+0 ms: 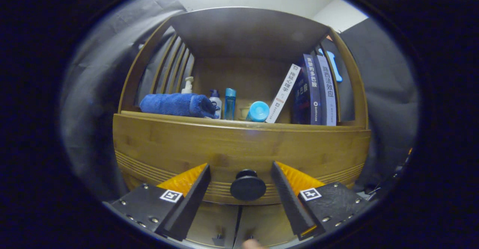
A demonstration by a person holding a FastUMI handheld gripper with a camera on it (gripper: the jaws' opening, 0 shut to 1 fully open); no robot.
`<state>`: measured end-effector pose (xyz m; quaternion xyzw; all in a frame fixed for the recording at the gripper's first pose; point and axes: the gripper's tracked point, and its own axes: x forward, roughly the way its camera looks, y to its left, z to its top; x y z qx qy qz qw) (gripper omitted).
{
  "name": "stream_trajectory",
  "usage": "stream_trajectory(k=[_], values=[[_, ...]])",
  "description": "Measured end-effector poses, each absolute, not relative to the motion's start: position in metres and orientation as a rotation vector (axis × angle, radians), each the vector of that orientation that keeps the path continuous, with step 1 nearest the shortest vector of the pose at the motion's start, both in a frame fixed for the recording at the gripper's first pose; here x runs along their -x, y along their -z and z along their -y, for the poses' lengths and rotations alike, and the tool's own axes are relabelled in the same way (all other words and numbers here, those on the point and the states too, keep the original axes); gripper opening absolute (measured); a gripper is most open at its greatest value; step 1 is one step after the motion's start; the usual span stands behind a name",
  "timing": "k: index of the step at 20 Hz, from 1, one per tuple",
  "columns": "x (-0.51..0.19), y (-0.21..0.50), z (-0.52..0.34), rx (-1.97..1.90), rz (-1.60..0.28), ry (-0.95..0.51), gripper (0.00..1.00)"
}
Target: Pull open the drawer, take out the items inside it, and place them on the countertop above the cabinet.
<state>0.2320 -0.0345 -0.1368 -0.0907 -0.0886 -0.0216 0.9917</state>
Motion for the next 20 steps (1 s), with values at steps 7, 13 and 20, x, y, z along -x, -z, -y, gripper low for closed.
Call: stream_trajectory(k=[7,13,20], values=[[-0.200,0.145,0.050,0.239,0.054,0.084,0.97],[-0.123,0.109,0.028,0.095,-0.064,0.036,0.97],[-0.046,0.019,-0.007,0.306,0.078,-0.008,0.98]])
